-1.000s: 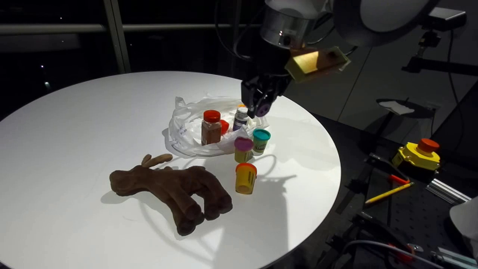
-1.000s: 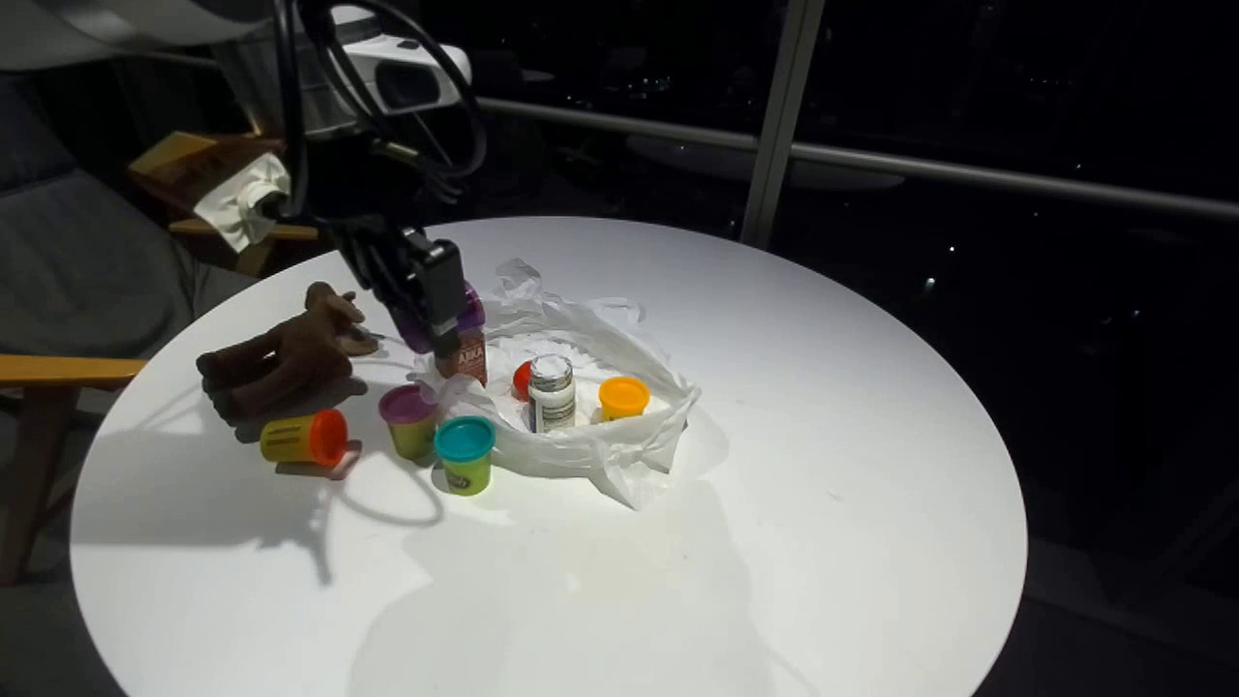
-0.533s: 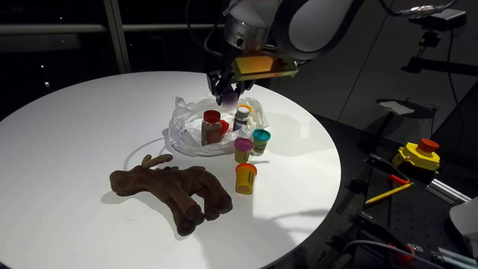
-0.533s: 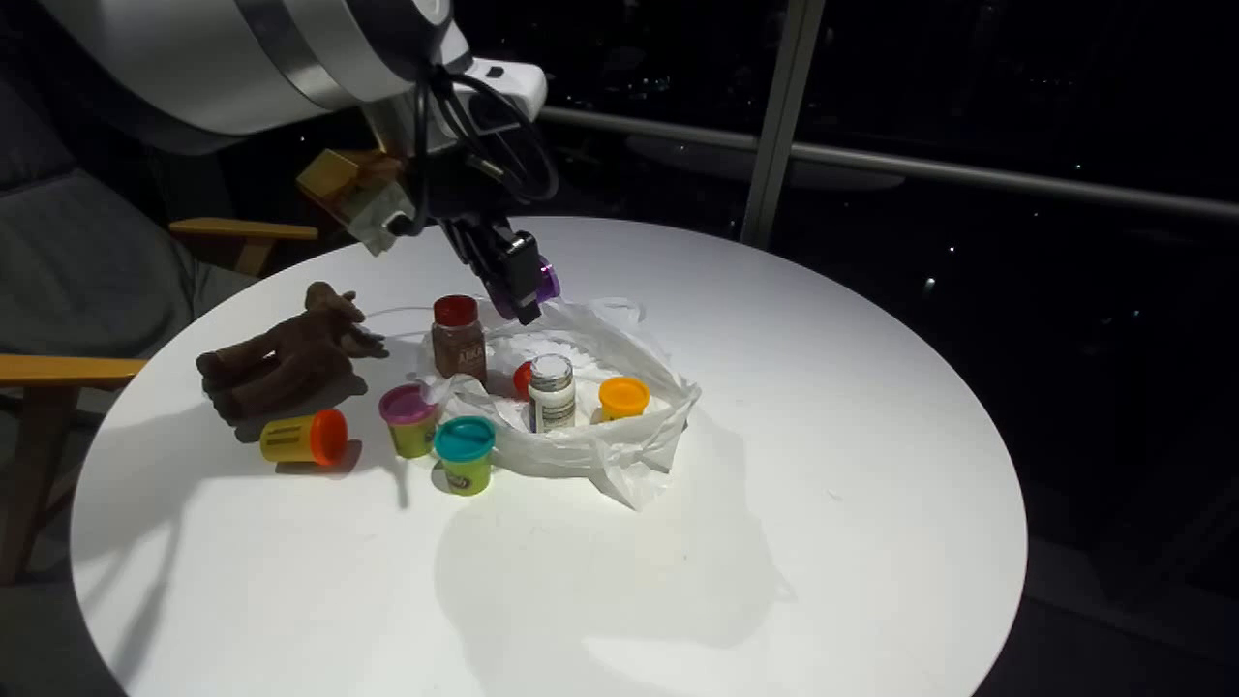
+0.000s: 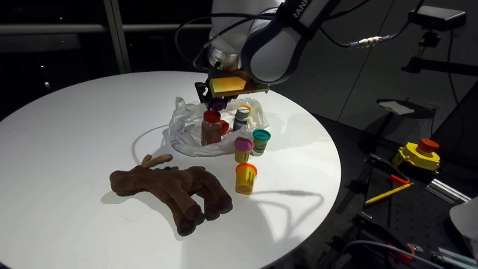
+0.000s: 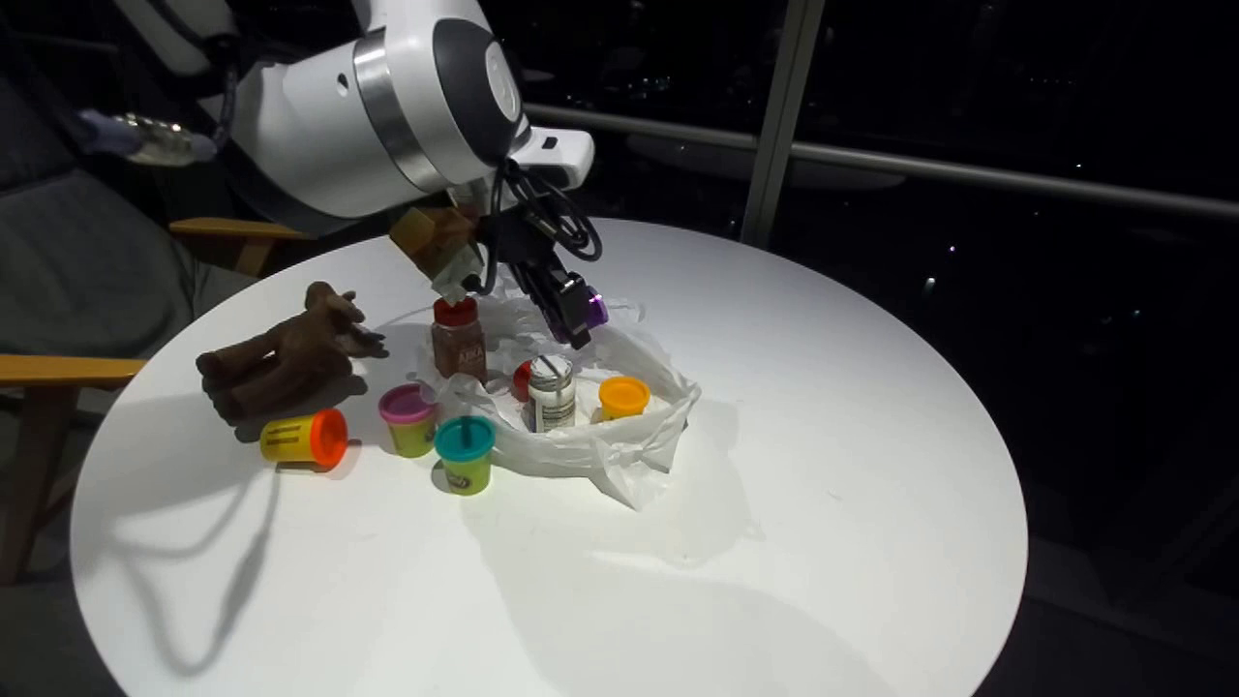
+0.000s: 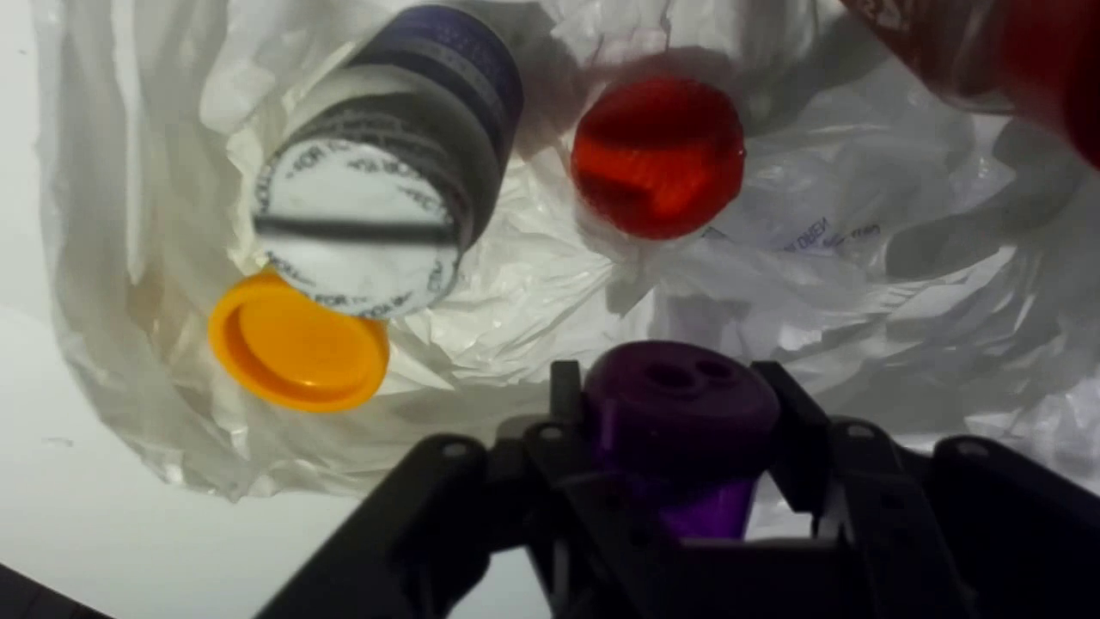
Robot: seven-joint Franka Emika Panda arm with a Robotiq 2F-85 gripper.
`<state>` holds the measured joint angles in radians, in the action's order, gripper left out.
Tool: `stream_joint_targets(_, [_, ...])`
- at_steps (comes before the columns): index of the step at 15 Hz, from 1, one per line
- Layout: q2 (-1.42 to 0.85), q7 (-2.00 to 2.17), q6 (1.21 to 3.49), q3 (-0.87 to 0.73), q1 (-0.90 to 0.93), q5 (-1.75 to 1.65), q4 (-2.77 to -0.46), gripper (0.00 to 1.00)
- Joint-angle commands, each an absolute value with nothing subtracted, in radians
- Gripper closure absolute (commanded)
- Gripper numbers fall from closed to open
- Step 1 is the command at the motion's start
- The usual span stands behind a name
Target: Put all the contents in the white plastic bag
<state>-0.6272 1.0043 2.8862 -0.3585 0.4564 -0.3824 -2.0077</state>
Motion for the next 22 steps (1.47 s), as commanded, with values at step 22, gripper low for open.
stream_joint_targets(22, [-0.024,0.627,2.619,0.032,0.198,-0.282,-2.648,0.0])
